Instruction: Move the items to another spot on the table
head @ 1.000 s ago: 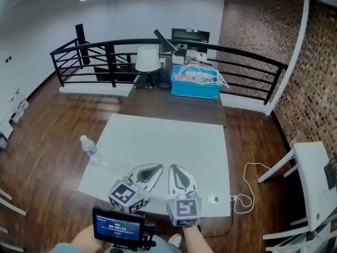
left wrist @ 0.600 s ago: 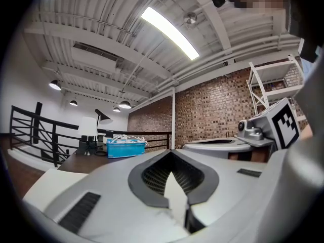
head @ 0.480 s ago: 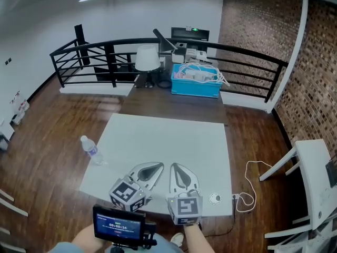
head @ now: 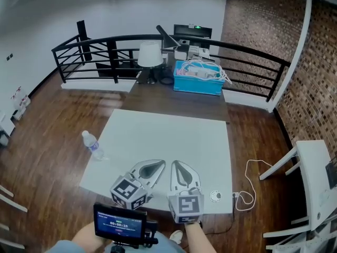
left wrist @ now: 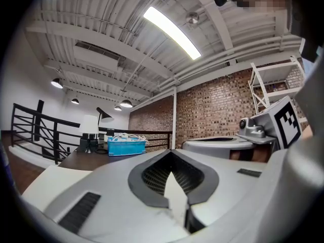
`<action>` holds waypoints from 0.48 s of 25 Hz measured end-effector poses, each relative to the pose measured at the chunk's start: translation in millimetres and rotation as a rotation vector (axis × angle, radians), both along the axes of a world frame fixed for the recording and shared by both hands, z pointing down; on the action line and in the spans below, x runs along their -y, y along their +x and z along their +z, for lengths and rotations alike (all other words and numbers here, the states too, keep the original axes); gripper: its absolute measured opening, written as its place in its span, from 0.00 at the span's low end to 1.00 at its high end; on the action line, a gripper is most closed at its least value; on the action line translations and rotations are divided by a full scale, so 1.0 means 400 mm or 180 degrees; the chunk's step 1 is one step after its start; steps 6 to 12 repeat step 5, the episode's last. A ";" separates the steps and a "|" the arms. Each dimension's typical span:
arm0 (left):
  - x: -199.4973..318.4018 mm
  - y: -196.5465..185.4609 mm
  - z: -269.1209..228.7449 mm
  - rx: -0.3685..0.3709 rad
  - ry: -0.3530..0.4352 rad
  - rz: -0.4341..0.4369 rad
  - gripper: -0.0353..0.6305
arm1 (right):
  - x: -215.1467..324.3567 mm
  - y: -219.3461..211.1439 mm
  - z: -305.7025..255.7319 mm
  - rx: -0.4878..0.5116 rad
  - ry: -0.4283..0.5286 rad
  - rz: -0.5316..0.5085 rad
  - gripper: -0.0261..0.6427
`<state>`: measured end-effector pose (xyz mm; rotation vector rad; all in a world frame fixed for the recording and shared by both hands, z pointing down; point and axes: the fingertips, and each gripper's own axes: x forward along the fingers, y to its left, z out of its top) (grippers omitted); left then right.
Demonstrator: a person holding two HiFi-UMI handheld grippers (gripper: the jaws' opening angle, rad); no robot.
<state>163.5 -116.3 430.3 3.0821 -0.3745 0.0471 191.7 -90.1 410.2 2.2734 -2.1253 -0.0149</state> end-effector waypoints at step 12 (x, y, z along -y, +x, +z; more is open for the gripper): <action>-0.042 0.003 -0.021 0.0067 -0.0158 0.0112 0.07 | -0.004 -0.006 0.003 0.0022 -0.0012 0.0000 0.04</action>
